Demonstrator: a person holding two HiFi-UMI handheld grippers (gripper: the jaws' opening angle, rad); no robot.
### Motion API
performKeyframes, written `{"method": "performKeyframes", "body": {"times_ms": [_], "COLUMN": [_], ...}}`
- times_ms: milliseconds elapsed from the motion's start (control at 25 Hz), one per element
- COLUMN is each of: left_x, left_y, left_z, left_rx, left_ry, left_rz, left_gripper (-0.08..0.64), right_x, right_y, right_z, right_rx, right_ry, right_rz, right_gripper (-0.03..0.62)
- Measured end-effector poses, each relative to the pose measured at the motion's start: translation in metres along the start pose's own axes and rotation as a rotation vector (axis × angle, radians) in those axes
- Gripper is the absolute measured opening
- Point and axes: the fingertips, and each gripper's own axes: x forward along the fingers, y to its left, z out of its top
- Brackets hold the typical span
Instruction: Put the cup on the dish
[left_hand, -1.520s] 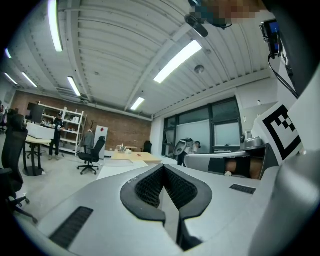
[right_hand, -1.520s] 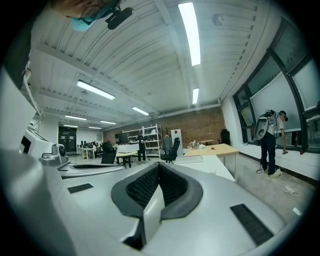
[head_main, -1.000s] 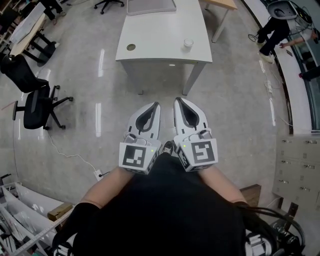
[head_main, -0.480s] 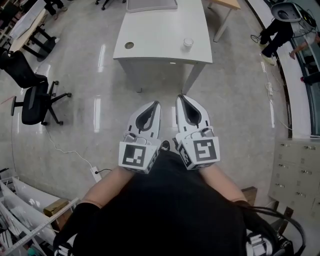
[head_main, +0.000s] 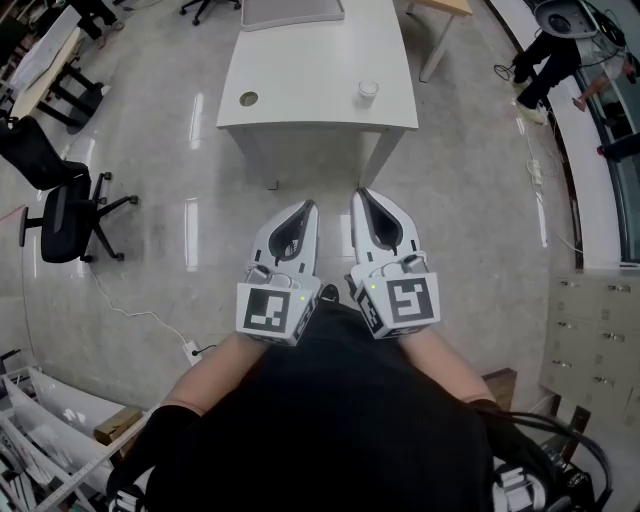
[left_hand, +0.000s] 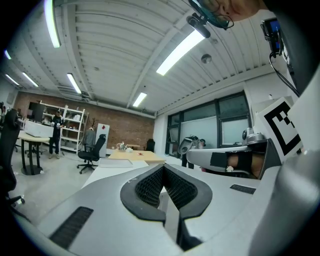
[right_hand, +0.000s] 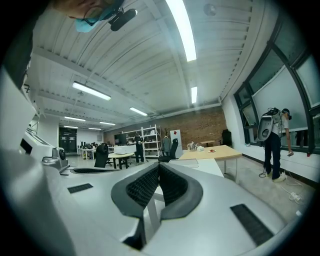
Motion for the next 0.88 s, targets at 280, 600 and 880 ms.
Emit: {"method": "performKeyframes", "body": {"times_ms": [280,600,880], "left_x": [0.038,0.091,0.149], "left_y": [0.015,0.061,0.110], "left_z": [-0.006,-0.004,0.000], "left_rx": [-0.017,-0.031,-0.035], "left_ry": [0.048,0.066,0.071], "left_rz": [-0.003,-0.018,-0.032], "left_gripper": [0.005,0.005,0.005], "right_x": [0.033,0.099,0.169], "right_y": [-0.020,-0.037,-0.057], "right_z": [-0.008,-0.013,-0.015], "right_rx": [0.013,0.034,0.044], "right_ry": [0.022,0.047,0.103], "right_rz": [-0.004,-0.017,-0.050], "right_gripper": [0.012,0.012,0.012]}}
